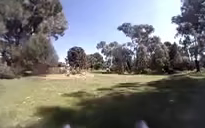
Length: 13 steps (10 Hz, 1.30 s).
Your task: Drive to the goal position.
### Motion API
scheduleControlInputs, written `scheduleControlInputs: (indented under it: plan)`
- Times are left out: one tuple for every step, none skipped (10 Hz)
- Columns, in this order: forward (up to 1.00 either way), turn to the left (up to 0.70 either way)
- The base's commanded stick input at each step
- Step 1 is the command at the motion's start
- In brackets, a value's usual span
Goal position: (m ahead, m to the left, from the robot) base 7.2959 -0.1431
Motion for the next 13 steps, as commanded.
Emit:
scheduleControlInputs:
  plan:
    - [1.00, 0.00]
    - [1.00, 0.00]
    - [1.00, 0.00]
    - [1.00, 0.00]
    - [1.00, 0.00]
    - [1.00, 0.00]
    - [1.00, 0.00]
    - [1.00, 0.00]
    - [1.00, 0.00]
    - [1.00, 0.00]
    - [1.00, 0.00]
    - [1.00, 0.00]
    - [1.00, 0.00]
